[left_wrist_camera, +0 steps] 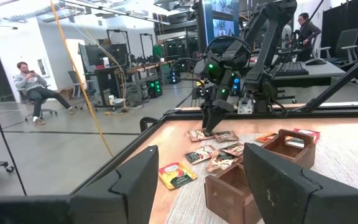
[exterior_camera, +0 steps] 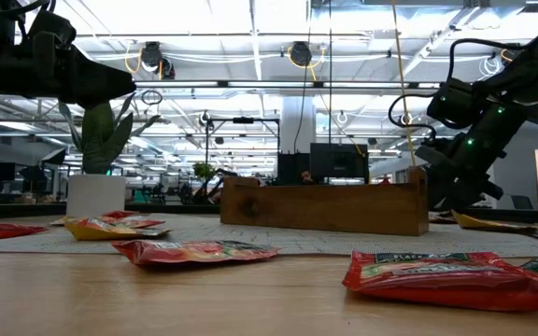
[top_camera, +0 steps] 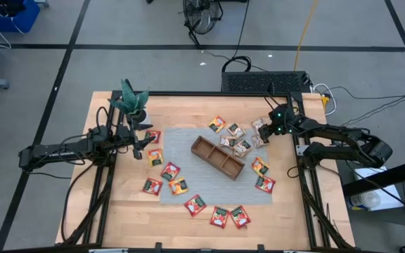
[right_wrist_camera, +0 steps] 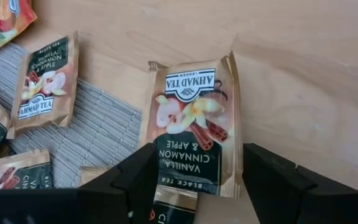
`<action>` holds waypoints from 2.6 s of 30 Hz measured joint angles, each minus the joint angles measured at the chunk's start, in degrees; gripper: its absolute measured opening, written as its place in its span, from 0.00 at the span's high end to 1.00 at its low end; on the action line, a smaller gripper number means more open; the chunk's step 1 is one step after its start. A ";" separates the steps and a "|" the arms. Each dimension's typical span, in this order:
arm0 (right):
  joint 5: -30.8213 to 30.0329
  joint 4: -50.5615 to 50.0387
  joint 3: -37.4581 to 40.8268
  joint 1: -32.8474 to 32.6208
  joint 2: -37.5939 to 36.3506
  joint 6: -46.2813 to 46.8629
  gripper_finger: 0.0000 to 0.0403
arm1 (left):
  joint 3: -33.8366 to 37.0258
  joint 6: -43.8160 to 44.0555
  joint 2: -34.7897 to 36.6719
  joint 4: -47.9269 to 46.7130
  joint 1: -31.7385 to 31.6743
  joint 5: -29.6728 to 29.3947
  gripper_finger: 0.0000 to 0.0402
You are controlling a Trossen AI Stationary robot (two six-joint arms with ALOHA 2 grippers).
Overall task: Pick & Place Tea
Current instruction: Put the brown tea into the right part of the wooden organizer
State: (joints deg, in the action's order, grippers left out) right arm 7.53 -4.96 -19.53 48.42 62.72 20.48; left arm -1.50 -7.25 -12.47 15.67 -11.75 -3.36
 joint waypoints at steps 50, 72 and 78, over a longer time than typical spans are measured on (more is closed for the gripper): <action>-2.62 4.07 -4.27 -11.71 -2.32 -9.58 0.58 | 0.00 0.00 0.00 -0.01 -0.02 0.02 0.42; -8.81 -5.65 -15.59 -12.52 21.06 -16.87 0.37 | 0.00 0.00 -0.02 0.00 0.00 0.04 0.42; -8.81 -6.49 -15.38 -12.55 18.90 -16.74 0.51 | 0.00 0.00 -0.02 -0.01 -0.01 0.04 0.42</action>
State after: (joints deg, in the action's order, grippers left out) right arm -1.28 -11.45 -34.91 35.88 81.62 3.74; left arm -1.50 -7.25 -12.49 15.66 -11.76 -3.31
